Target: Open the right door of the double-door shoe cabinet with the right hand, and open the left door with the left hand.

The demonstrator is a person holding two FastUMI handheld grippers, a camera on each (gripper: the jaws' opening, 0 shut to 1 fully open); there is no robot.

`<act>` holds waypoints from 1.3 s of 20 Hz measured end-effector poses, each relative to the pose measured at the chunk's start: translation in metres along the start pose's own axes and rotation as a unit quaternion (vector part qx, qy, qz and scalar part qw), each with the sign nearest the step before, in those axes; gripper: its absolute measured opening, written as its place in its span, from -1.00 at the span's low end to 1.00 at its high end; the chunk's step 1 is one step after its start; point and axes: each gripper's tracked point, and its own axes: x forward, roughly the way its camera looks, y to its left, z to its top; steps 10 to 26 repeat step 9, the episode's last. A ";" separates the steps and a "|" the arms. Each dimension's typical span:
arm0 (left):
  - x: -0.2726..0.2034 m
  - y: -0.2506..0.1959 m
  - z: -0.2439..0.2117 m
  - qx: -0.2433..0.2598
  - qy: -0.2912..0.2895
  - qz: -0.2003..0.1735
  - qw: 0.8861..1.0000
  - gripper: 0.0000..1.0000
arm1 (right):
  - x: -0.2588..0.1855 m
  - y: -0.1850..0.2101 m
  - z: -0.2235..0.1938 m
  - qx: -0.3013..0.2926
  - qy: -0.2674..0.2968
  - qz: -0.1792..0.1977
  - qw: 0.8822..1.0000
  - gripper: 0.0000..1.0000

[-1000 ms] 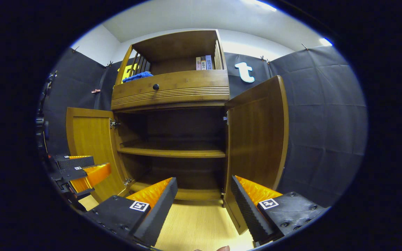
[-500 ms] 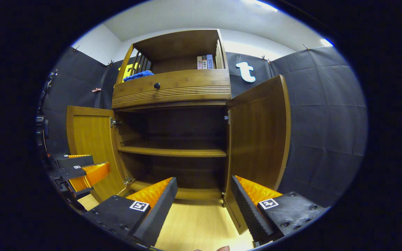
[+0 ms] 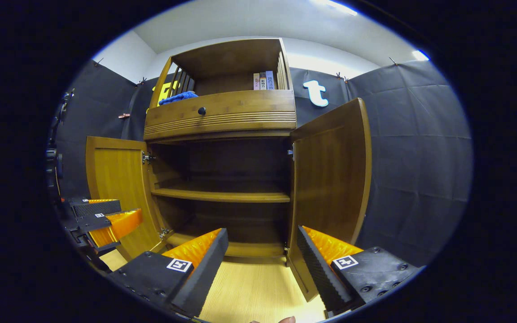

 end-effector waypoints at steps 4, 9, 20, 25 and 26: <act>0.000 -0.001 0.000 0.000 0.000 -0.001 1.000 0.92 | 0.000 0.000 0.000 0.000 0.000 0.000 1.000 0.96; -0.001 -0.002 0.000 0.001 0.000 -0.001 1.000 0.89 | 0.000 -0.001 0.000 0.000 -0.001 0.000 1.000 0.96; -0.001 -0.002 0.000 0.001 0.000 -0.001 1.000 0.89 | 0.000 -0.001 0.000 0.000 -0.001 0.000 1.000 0.96; -0.001 -0.002 0.000 0.001 0.000 -0.001 1.000 0.89 | 0.000 -0.001 0.000 0.000 -0.001 0.000 1.000 0.96; -0.001 -0.002 0.000 0.001 0.000 -0.001 1.000 0.89 | 0.000 -0.001 0.000 0.000 -0.001 0.000 1.000 0.96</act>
